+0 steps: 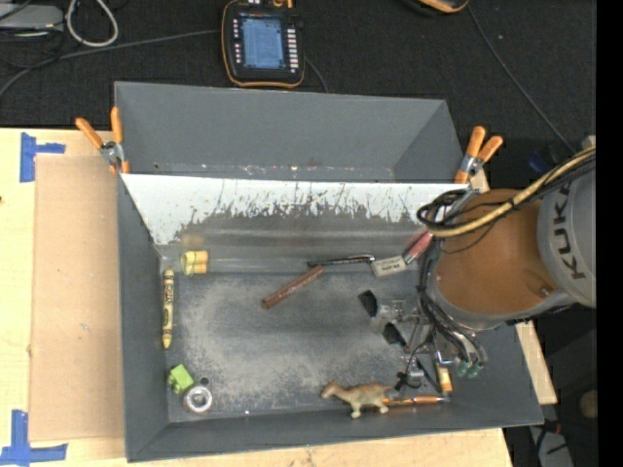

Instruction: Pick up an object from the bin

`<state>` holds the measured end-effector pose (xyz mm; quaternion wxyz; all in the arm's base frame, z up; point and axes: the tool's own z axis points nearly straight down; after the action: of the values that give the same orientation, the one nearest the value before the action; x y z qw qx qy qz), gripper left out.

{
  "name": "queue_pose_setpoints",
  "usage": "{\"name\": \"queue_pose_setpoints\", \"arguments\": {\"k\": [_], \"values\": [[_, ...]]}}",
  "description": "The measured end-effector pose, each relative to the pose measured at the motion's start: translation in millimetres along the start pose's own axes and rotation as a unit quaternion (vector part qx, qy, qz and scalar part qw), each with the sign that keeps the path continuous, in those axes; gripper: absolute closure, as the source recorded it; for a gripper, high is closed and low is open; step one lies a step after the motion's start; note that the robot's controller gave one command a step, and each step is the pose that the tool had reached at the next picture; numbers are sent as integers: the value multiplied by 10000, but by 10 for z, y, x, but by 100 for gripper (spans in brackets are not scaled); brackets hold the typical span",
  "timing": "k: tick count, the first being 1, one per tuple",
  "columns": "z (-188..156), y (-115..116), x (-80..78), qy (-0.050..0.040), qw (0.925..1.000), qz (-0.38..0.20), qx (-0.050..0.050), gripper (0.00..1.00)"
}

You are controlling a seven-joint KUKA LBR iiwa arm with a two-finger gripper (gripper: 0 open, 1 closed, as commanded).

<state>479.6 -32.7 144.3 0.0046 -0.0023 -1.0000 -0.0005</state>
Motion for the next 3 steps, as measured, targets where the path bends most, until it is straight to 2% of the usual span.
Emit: {"name": "queue_pose_setpoints", "arguments": {"k": [1,2,3], "values": [[-31,2,-19,-37,10000,-14,3,0],[713,118,42,-126,9945,-1039,10,0],[269,360,86,-37,9840,-1783,7,0]]}}
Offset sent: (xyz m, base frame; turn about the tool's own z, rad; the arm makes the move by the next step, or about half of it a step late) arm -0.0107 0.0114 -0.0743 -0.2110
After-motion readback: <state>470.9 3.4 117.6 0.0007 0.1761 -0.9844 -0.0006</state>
